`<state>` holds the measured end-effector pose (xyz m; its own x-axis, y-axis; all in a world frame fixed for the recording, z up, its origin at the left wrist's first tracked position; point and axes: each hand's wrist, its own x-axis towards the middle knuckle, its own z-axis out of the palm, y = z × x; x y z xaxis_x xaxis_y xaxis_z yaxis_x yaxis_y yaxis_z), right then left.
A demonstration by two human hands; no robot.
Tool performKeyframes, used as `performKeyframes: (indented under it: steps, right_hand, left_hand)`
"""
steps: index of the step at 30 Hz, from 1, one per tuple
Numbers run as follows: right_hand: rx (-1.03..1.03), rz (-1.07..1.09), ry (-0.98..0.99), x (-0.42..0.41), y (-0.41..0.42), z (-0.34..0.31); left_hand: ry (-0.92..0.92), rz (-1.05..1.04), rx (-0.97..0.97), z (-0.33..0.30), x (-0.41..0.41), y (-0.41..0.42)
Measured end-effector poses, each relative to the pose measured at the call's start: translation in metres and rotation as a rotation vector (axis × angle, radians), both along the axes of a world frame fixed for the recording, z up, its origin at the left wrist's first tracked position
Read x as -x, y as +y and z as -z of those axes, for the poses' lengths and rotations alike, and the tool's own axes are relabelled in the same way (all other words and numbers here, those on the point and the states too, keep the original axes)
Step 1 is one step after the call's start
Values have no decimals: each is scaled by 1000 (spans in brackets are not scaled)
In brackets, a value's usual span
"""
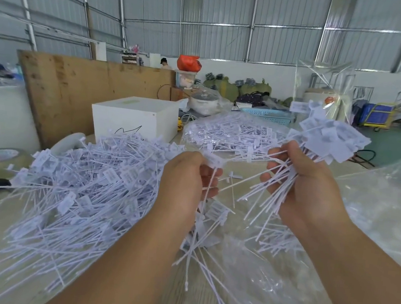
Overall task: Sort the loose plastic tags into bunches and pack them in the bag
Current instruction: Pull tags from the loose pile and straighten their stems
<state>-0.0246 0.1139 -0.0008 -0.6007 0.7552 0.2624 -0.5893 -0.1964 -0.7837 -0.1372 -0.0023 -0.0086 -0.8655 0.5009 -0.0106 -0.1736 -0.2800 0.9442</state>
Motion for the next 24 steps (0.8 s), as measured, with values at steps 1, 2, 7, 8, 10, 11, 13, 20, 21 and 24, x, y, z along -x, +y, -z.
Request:
performKeyframes:
  steps: [1,2,7,8,10,11,13,20,21,24]
  right_hand:
    - [15,-9,9,-1,2,0]
    - [23,-18,11,-2,3,0]
    - [-94,-16,-114,-3,4,5]
    - [-156,-19,-142,-2,3,7]
    - [-286,-9,-213,1,-2,11]
    - [-342,-4,-245,4,-5,14]
    - [-434,-43,-263,9,-14,20]
    - [-452,-261,-83,19,-30,31]
    - [-471,-231,-101,19,-30,30]
    - [-400,-90,-199,20,-24,30]
  left_hand:
    - [-3,0,-30,0,0,-1]
    - [16,-8,-56,0,0,-2]
    - [67,-79,-162,0,0,-6]
    - [65,-80,-196,-2,-1,-7]
    - [66,-51,-268,-5,-4,-8]
    - [75,-27,-298,-5,-7,-8]
    - [112,34,-343,-5,-13,-6]
    - [195,174,-327,-2,-24,-2]
    - [219,181,-325,-3,-22,-3]
    - [541,25,4,-4,-6,-11]
